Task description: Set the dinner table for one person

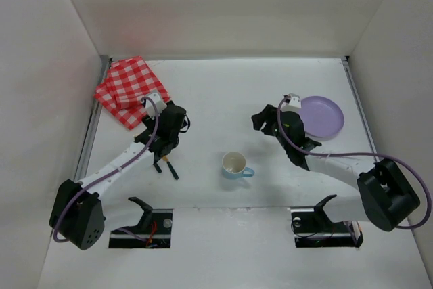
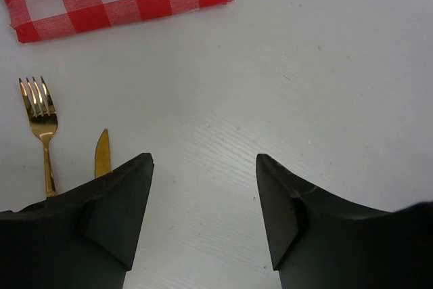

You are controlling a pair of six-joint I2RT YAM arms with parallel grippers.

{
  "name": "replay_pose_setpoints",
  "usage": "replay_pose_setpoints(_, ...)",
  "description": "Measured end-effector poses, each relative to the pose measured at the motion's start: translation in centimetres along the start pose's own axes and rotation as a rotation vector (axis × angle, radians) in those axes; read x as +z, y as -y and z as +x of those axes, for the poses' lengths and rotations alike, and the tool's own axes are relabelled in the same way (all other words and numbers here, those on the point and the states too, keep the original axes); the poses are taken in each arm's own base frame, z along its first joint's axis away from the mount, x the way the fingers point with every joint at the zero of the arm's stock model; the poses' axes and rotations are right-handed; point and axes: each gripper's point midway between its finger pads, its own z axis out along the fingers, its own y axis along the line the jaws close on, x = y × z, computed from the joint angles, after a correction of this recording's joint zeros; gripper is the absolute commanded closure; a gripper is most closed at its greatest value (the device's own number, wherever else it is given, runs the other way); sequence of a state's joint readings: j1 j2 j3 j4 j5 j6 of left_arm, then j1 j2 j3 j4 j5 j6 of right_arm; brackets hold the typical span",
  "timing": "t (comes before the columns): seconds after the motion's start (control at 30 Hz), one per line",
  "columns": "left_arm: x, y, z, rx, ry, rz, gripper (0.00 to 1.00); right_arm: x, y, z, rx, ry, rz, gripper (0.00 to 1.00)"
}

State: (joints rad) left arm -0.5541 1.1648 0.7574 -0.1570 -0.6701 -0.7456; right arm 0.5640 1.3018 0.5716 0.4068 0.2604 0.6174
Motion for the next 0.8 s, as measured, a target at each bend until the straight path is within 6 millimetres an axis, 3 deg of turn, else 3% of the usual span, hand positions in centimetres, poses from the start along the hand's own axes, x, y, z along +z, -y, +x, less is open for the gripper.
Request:
replay_pose_setpoints(0.07,0.2,-0.2,0.1,-0.008,-0.002,-0.001,0.39,0.1,0.2,0.3,-0.003,-0.008,0.006,0.36)
replay_pose_setpoints(0.17,0.4,-0.5,0.4,-0.008,-0.013,-0.006,0.41,0.1,0.1,0.4,-0.005,-0.012,0.002,0.54)
replay_pose_setpoints(0.23,0.4,-0.4,0.2,-0.017,-0.007,-0.001,0.47,0.1,0.1,0.5,-0.008,-0.015,0.0,0.71)
replay_pose_setpoints(0.27,0.4,-0.2,0.1,-0.022,-0.002,0.004,0.58,0.1,0.1,0.5,-0.008,-0.017,-0.003,0.8)
replay_pose_setpoints(0.33,0.5,0.0,0.0,-0.045,0.009,0.016,0.91,0.1,0.0,0.5,-0.01,-0.019,-0.007,0.9)
replay_pose_setpoints(0.43,0.7,-0.2,-0.3,-0.047,0.018,0.011,0.99,0.1,-0.1,0.6,-0.011,-0.023,-0.011,0.92)
replay_pose_setpoints(0.5,1.1,-0.6,-0.8,-0.062,0.03,-0.004,0.93,0.1,-0.1,0.7,-0.011,-0.027,-0.016,0.9)
replay_pose_setpoints(0.57,1.6,-1.2,-1.5,-0.083,0.046,-0.028,0.77,0.0,-0.3,0.8,-0.012,-0.03,-0.021,0.86)
replay_pose_setpoints(0.67,2.9,-2.1,-2.2,-0.106,0.062,-0.08,0.56,0.0,-0.5,0.9,-0.013,-0.037,-0.028,0.75)
replay_pose_setpoints(0.73,4.0,-2.7,-2.8,-0.12,0.072,-0.12,0.48,0.0,-0.5,1.0,-0.016,-0.04,-0.03,0.62)
replay_pose_setpoints(0.8,5.2,-3.9,-3.3,-0.14,0.08,-0.17,0.42,0.0,-0.5,1.0,-0.019,-0.04,-0.033,0.57)
